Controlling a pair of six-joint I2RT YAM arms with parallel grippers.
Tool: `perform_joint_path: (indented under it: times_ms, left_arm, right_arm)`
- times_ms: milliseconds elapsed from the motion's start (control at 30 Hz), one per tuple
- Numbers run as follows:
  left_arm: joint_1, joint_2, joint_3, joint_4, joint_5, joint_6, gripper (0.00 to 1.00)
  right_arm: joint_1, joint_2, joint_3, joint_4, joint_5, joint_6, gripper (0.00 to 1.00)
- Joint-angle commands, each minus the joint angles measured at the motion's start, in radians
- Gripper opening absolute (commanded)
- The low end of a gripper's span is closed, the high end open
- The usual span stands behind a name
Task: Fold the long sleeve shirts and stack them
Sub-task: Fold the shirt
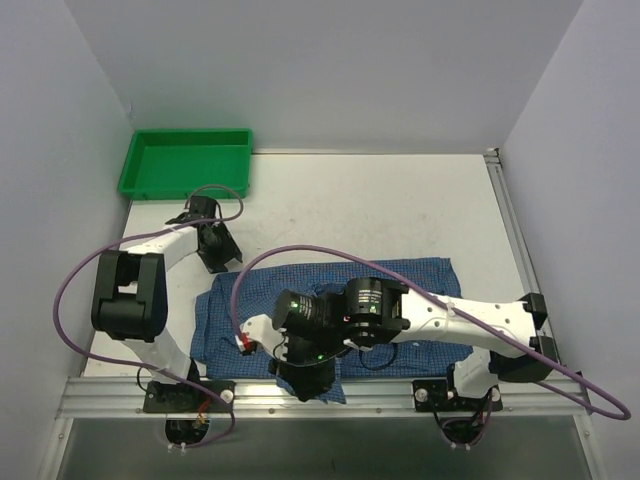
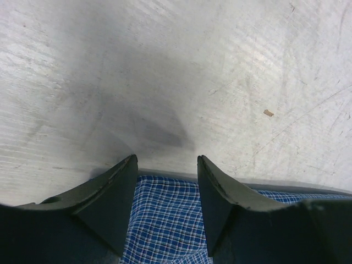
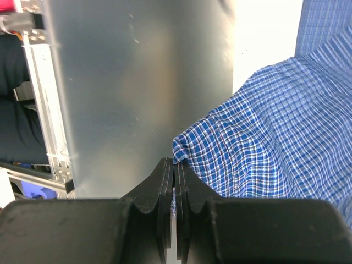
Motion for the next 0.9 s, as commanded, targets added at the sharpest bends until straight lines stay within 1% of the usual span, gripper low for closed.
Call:
perform_joint_path:
  times_ms: [0, 100, 200, 233, 267, 300, 367, 400, 467, 500, 533, 567, 600, 633, 700, 733, 800, 833, 867]
  left_arm:
    - [0.020, -0.005, 0.022, -0.009, -0.004, 0.032, 0.57]
    - [0.033, -0.086, 0.013, -0.009, -0.009, 0.052, 0.57]
    - [0.038, -0.204, -0.009, -0.021, -0.026, 0.075, 0.62]
    - [0.038, -0.275, -0.044, -0.025, -0.030, 0.072, 0.65]
    - [0.039, -0.313, -0.064, -0.023, -0.035, 0.069, 0.67]
    - [0.041, -0.349, -0.085, -0.023, -0.041, 0.067, 0.68]
    - [0.050, -0.446, -0.143, -0.034, -0.044, 0.063, 0.74]
    - [0.053, -0.474, -0.160, -0.038, -0.044, 0.063, 0.76]
    - [0.055, -0.540, -0.190, -0.046, -0.046, 0.079, 0.78]
    - [0.053, -0.555, -0.197, -0.049, -0.044, 0.087, 0.78]
    - [0.053, -0.583, -0.203, -0.049, -0.027, 0.104, 0.79]
    - [0.055, -0.592, -0.208, -0.048, -0.015, 0.113, 0.79]
    - [0.053, -0.601, -0.213, -0.045, -0.004, 0.125, 0.79]
    - [0.050, -0.609, -0.216, -0.044, 0.008, 0.148, 0.79]
    - [0.049, -0.612, -0.222, -0.044, 0.049, 0.165, 0.80]
    - [0.043, -0.611, -0.225, -0.044, 0.059, 0.164, 0.80]
    - [0.035, -0.604, -0.225, -0.041, 0.091, 0.156, 0.80]
    - [0.029, -0.591, -0.225, -0.041, 0.103, 0.144, 0.80]
    - [0.026, -0.586, -0.226, -0.041, 0.129, 0.133, 0.80]
  right_arm:
    - [0.028, 0.060, 0.079, -0.009, -0.035, -0.005, 0.00]
    - [0.015, 0.093, 0.143, 0.000, 0.030, 0.004, 0.00]
    - [-0.044, 0.113, 0.180, 0.012, 0.067, 0.024, 0.00]
    - [-0.067, 0.115, 0.177, 0.020, 0.074, 0.041, 0.00]
    - [-0.092, 0.115, 0.168, 0.028, 0.085, 0.079, 0.00]
    - [-0.153, 0.112, 0.154, 0.054, 0.090, 0.104, 0.00]
    - [-0.219, 0.081, 0.102, 0.101, 0.110, 0.153, 0.00]
    - [-0.288, 0.055, 0.029, 0.155, 0.128, 0.191, 0.00]
    - [-0.369, 0.035, -0.045, 0.201, 0.151, 0.234, 0.00]
    - [-0.443, 0.029, -0.120, 0.233, 0.165, 0.280, 0.00]
    - [-0.472, 0.020, -0.154, 0.252, 0.166, 0.294, 0.07]
    - [-0.491, 0.017, -0.191, 0.268, 0.162, 0.299, 0.16]
    - [-0.506, 0.015, -0.235, 0.287, 0.160, 0.296, 0.31]
    - [-0.520, 0.014, -0.258, 0.292, 0.177, 0.290, 0.37]
    - [-0.532, 0.002, -0.292, 0.302, 0.215, 0.280, 0.43]
    - [-0.561, -0.021, -0.336, 0.305, 0.287, 0.286, 0.44]
    - [-0.607, -0.051, -0.384, 0.318, 0.350, 0.306, 0.45]
    - [-0.668, -0.087, -0.434, 0.327, 0.395, 0.319, 0.45]
    - [-0.698, -0.107, -0.467, 0.339, 0.424, 0.329, 0.44]
